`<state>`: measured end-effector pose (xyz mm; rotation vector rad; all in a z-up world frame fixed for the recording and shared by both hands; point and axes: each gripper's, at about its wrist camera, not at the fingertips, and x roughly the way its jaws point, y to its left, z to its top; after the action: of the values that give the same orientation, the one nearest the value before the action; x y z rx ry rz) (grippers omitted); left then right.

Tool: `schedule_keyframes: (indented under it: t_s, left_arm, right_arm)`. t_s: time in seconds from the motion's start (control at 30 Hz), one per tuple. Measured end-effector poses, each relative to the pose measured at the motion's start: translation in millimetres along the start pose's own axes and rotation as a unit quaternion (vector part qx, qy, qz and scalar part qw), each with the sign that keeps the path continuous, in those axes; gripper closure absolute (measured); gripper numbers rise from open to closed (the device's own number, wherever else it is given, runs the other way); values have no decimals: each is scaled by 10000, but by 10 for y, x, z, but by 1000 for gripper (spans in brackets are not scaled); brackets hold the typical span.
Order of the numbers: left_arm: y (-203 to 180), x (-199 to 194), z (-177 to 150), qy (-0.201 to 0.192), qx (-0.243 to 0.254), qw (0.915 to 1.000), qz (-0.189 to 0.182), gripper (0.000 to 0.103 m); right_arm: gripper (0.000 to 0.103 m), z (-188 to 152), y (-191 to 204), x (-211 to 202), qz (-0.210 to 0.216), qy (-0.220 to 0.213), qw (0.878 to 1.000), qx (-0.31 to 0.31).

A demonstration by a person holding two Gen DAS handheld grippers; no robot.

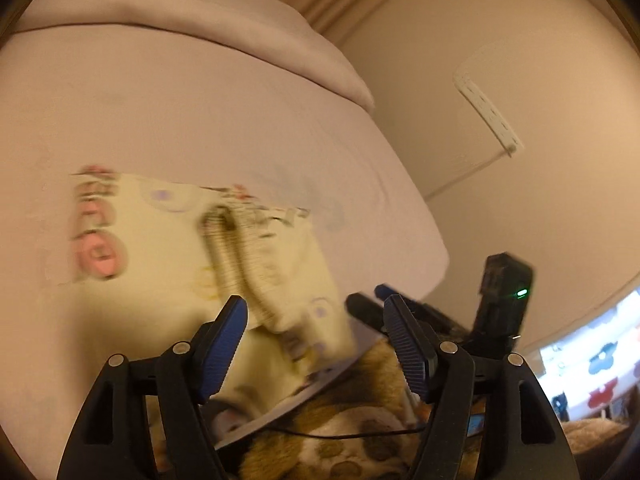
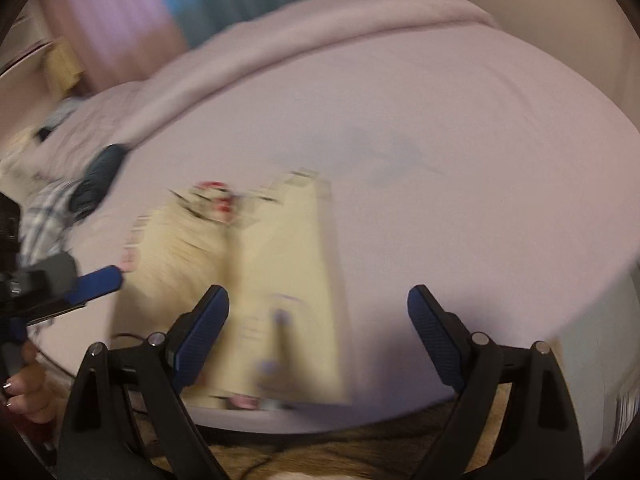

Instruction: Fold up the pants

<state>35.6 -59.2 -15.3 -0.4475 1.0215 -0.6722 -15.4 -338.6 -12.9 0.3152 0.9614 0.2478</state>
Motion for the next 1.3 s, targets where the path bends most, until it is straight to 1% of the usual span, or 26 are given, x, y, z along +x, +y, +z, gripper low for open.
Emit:
schedule_keyframes:
  t_s: [0.03, 0.07, 0.1, 0.13, 0.17, 0.23, 0.33, 0.37, 0.43, 0.47, 0.5, 0.53, 0.57, 0.63, 0.7, 0.73, 0.77, 0.8, 0.87, 0.93, 1.0, 1.03, 1.07, 1.13, 1.23, 1.3]
  left_arm:
    - [51, -44, -41, -50, -55, 9999, 142, 33]
    - [148, -106, -89, -112, -138, 9993, 323, 33]
    - [245, -185, -139, -163, -235, 9981, 539, 33]
    - [334, -236, -180, -193, -309, 9969, 694, 33]
    - [427, -274, -217, -222, -412, 9950, 882, 33]
    - [653, -386, -322, -289, -690, 9891, 1272, 33]
    - [841, -431, -365, -303, -996, 9839, 1452, 33]
    - [901, -454, -386, -282, -1074, 9831, 1458, 33]
    - [945, -422, -423, -223, -1171, 9818, 1481, 33]
    - [963, -396, -409, -178, -1178, 9813, 1509, 33]
    - [959, -359, -419, -122, -1156, 9811, 1548, 33]
    - [970, -333, -435, -81, -1126, 9811, 1570, 33]
    - [967, -310, -443, -36, -1085, 9814, 1584, 33]
    - [999, -316, -439, 32, -1024, 9821, 1582, 33]
    - [1005, -278, -433, 85, -1016, 9820, 1591, 33]
    - [991, -215, -423, 107, -1010, 9818, 1608, 33]
    - [972, -172, -411, 144, -972, 9815, 1641, 33]
    - [950, -145, -405, 159, -929, 9818, 1651, 33]
    - [901, -86, -385, 201, -850, 9823, 1655, 33]
    - [861, -29, -371, 255, -822, 9830, 1619, 33]
    - [833, 28, -359, 286, -793, 9843, 1552, 34]
    - [833, 47, -365, 303, -789, 9845, 1539, 33]
    - [828, 84, -371, 341, -806, 9844, 1529, 33]
    - [858, 89, -431, 426, -863, 9839, 1503, 34]
    - [833, 182, -502, 559, -956, 9831, 1457, 34]
    - [795, 199, -573, 508, -872, 9828, 1545, 38]
  right_arm:
    - [16, 10, 57, 17, 122, -8, 9999, -99]
    - [27, 56, 167, 57, 304, -1, 9993, -229]
    - [36, 72, 287, 94, 514, 55, 9980, -373]
    - [52, 90, 388, 145, 708, 153, 9960, -518]
    - [65, 85, 566, 204, 895, 251, 9933, -691]
    - [71, 28, 853, 299, 1290, 448, 9847, -1082]
    - [71, -112, 1222, 541, 1791, 875, 9689, -1470]
    - [73, -174, 1302, 651, 1810, 1030, 9662, -1521]
    - [73, -269, 1314, 909, 1347, 1218, 9705, -1584]
    - [76, -297, 1270, 1006, 981, 1222, 9750, -1575]
    - [82, -297, 1179, 1046, 893, 1171, 9783, -1461]
    - [88, -272, 1112, 1009, 948, 1108, 9801, -1345]
    - [87, -244, 1062, 957, 878, 1016, 9826, -1285]
    - [83, -169, 935, 813, 287, 579, 9899, -1260]
    - [79, -107, 740, 698, -134, 295, 9930, -1134]
    - [71, -81, 624, 673, -365, 290, 9942, -974]
    - [69, -57, 496, 653, -593, 303, 9946, -792]
    - [69, -60, 373, 613, -680, 310, 9954, -605]
    - [69, -79, 235, 512, -434, 354, 9979, -332]
    - [66, -100, 259, 441, -437, 389, 9976, -373]
    - [54, -117, 385, 371, -468, 325, 9963, -647]
    - [44, -107, 419, 362, -493, 258, 9957, -742]
    - [37, -99, 435, 349, -516, 184, 9951, -824]
    - [36, -100, 495, 348, -548, 132, 9934, -999]
    - [36, -56, 420, 494, -815, 301, 9910, -1022]
    - [36, -49, 377, 524, -899, 344, 9904, -996]
